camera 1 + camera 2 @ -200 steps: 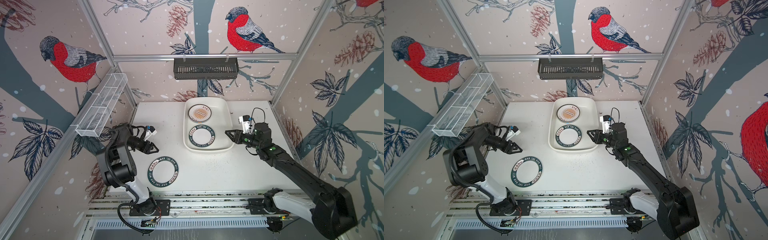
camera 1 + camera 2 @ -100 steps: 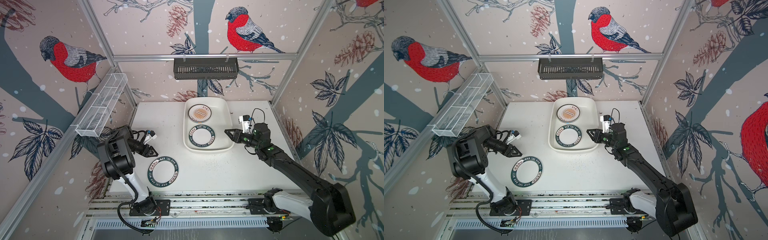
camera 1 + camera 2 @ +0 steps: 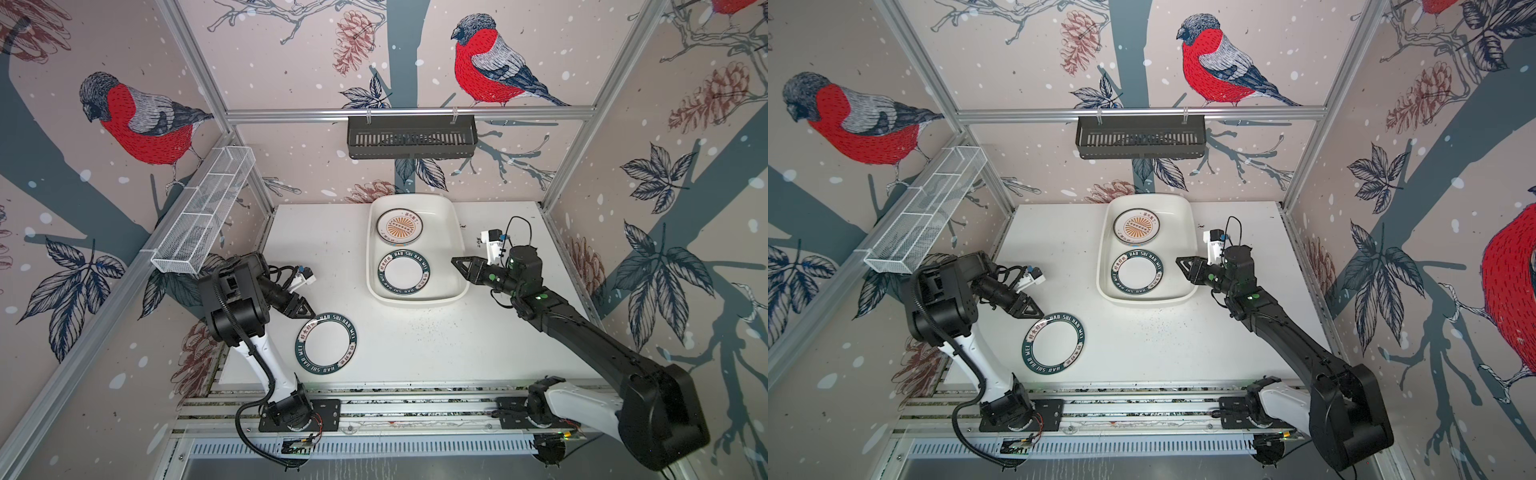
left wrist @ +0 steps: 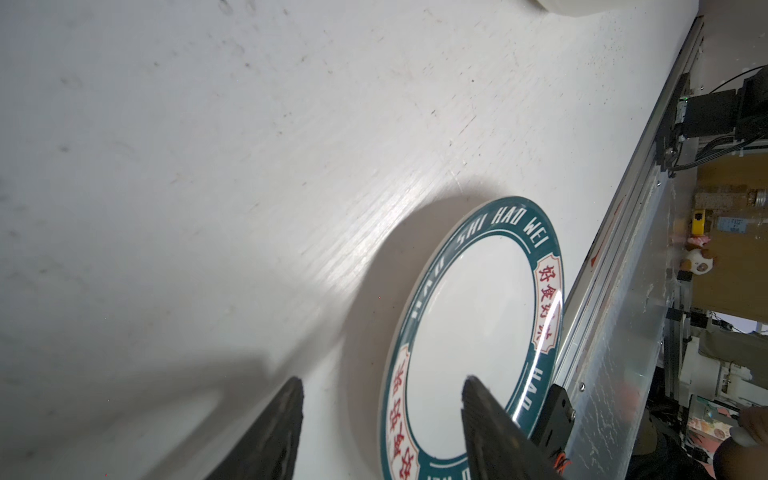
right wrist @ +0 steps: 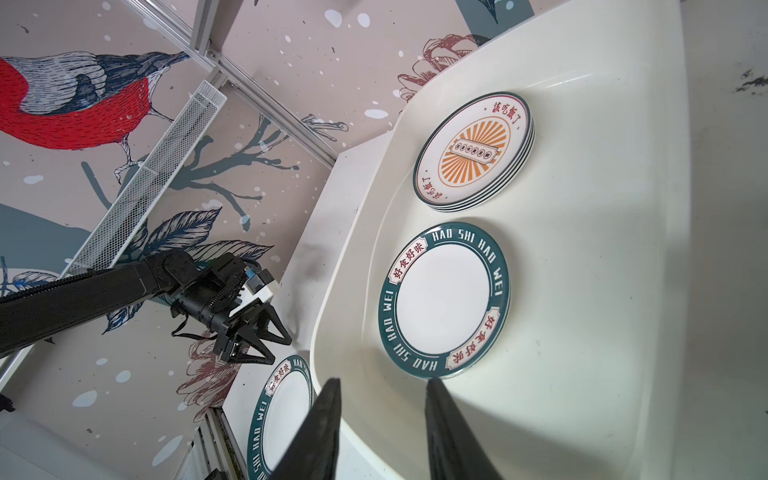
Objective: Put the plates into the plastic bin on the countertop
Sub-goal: 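Lower the left gripper onto the rim of the green-ringed plate on the table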
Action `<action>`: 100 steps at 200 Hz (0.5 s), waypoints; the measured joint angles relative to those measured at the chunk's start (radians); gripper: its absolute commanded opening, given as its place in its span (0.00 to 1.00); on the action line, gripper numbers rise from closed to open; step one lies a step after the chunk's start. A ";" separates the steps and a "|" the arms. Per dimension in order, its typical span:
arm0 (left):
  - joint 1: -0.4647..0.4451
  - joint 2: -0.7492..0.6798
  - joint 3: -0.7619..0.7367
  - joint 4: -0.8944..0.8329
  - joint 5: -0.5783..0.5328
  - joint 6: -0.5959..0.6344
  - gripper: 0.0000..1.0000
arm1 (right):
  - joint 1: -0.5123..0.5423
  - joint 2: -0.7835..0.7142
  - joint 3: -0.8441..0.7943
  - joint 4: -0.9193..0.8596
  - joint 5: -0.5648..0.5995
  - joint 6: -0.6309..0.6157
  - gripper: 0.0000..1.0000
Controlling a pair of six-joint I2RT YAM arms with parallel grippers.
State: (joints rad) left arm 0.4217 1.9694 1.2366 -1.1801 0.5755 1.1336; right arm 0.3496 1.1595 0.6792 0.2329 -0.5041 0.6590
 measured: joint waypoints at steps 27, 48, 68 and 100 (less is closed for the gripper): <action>0.000 0.034 0.014 -0.004 -0.004 0.008 0.60 | -0.002 0.001 0.000 0.000 0.001 0.004 0.36; -0.002 0.052 0.026 -0.019 -0.001 0.018 0.59 | -0.002 0.001 0.000 0.000 0.004 0.018 0.36; -0.012 0.064 0.026 -0.036 0.001 0.026 0.57 | -0.002 0.001 0.000 0.000 0.005 0.018 0.36; -0.032 0.074 0.017 -0.057 -0.002 0.036 0.56 | -0.002 0.002 0.000 0.000 0.007 0.019 0.36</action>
State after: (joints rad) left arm 0.3897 2.0434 1.2537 -1.2373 0.5739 1.1694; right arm 0.3481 1.1618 0.6792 0.2333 -0.4969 0.6777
